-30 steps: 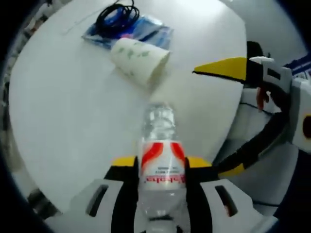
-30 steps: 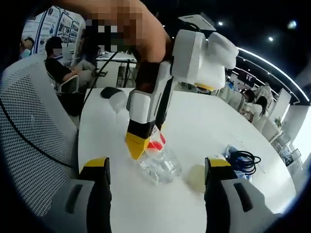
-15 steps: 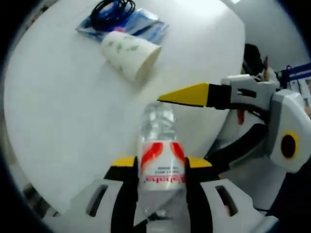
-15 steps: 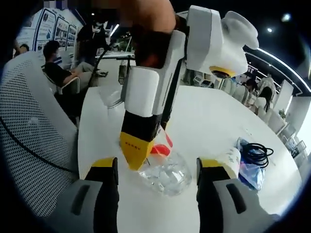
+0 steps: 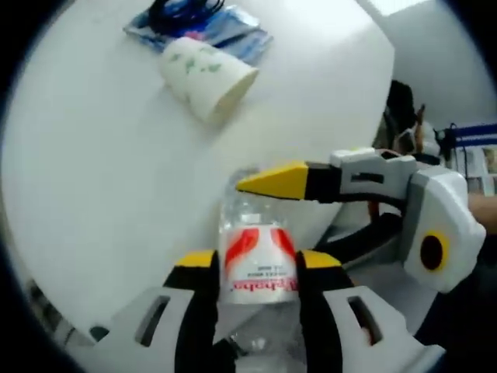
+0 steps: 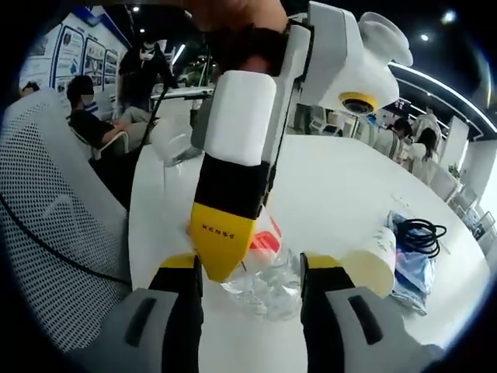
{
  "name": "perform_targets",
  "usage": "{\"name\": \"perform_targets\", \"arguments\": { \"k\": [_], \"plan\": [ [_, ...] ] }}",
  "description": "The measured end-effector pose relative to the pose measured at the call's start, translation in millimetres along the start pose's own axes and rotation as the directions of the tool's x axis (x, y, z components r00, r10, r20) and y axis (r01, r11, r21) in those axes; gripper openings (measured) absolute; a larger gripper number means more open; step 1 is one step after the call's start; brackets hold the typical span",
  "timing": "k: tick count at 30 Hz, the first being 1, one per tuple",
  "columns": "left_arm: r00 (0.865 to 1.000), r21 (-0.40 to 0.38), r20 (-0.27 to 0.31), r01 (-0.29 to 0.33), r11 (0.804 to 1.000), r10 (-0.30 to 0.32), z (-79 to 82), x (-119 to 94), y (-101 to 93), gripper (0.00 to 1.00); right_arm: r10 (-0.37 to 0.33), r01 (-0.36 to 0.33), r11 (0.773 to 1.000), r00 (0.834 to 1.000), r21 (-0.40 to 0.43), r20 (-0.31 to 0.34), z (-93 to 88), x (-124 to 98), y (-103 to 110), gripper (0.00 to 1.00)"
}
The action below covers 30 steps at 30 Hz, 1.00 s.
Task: Arrange the tabletop items into an orderly group along one side of the table until the central work area is clear of visible clutter.
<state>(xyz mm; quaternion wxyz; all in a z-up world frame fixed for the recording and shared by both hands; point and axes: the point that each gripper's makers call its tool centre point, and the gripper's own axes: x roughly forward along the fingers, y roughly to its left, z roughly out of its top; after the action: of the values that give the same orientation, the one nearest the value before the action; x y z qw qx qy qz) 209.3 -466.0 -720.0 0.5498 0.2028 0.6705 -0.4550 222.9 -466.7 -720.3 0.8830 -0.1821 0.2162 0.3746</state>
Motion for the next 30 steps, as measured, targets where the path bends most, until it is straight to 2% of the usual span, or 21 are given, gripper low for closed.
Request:
{"name": "perform_targets", "arguments": {
  "k": [7, 10, 13, 19, 27, 30],
  "plan": [
    [0.998, 0.034, 0.052, 0.033, 0.999, -0.034, 7.8, -6.3, -3.7, 0.41, -0.002, 0.002, 1.0, 1.0, 0.019, -0.01, -2.2, -2.0, -3.7, 0.45],
    [0.996, 0.05, 0.081, 0.039, 0.998, -0.043, 12.2, -8.2, -4.3, 0.42, -0.003, 0.003, 1.0, 1.0, 0.002, -0.024, -5.1, -4.4, -5.7, 0.42],
    [0.991, 0.058, 0.1, 0.078, 0.995, -0.083, 14.9, -10.1, -12.2, 0.49, -0.001, 0.001, 0.999, 1.0, 0.035, -0.02, -4.9, -5.5, -5.5, 0.42],
    [0.982, 0.102, 0.143, 0.105, 0.989, -0.119, 19.6, -14.0, -20.6, 0.58, -0.004, 0.005, 0.999, 1.0, 0.042, -0.017, -3.4, -7.6, -7.4, 0.39],
    [0.977, 0.159, 0.175, 0.097, 0.982, -0.125, 20.1, -17.7, -24.7, 0.58, -0.009, 0.011, 0.995, 1.0, 0.099, -0.018, -5.2, -9.8, -10.4, 0.39],
    [0.971, 0.179, 0.198, 0.102, 0.979, -0.137, 20.4, -19.1, -25.5, 0.58, -0.013, 0.016, 0.992, 1.0, 0.122, -0.019, -6.0, -10.4, -11.8, 0.39]
  ]
}}
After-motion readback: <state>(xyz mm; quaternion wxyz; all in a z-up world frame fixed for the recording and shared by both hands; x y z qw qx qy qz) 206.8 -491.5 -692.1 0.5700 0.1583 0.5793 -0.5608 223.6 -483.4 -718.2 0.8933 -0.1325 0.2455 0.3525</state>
